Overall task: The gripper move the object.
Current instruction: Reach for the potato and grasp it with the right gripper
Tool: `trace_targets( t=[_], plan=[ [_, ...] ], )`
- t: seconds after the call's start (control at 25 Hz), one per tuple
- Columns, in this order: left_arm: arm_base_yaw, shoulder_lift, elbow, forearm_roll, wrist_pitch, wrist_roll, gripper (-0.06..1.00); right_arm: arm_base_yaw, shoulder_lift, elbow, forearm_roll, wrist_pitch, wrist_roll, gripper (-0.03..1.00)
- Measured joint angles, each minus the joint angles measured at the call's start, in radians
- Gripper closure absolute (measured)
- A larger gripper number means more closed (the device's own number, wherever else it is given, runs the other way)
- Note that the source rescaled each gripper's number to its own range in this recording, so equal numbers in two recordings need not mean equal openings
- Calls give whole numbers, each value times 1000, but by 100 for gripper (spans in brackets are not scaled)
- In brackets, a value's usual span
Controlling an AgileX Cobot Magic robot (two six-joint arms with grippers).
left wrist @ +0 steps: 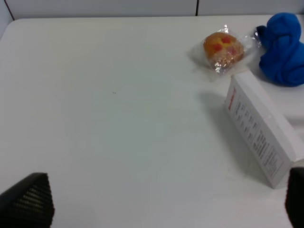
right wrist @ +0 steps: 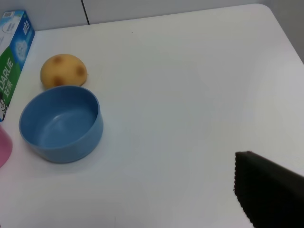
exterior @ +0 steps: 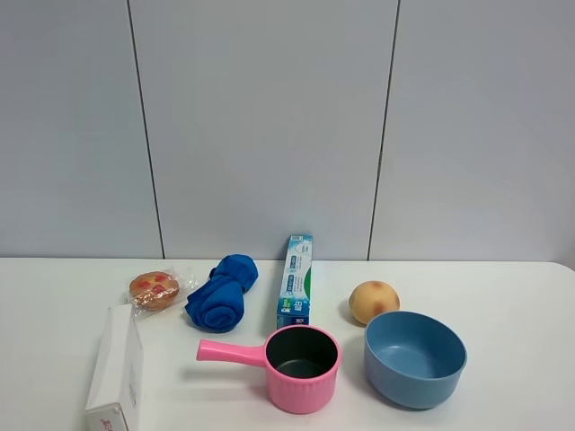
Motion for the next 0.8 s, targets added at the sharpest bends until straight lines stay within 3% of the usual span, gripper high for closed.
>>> trace_targets(
  t=[0.6,0.8],
  plan=[
    [0,0,0,0,0,0,-6,0,0,0,15,-1,-14,-3],
    [0,0,0,0,0,0,-6,0,24,-26,19,1,-38,5]
  ],
)
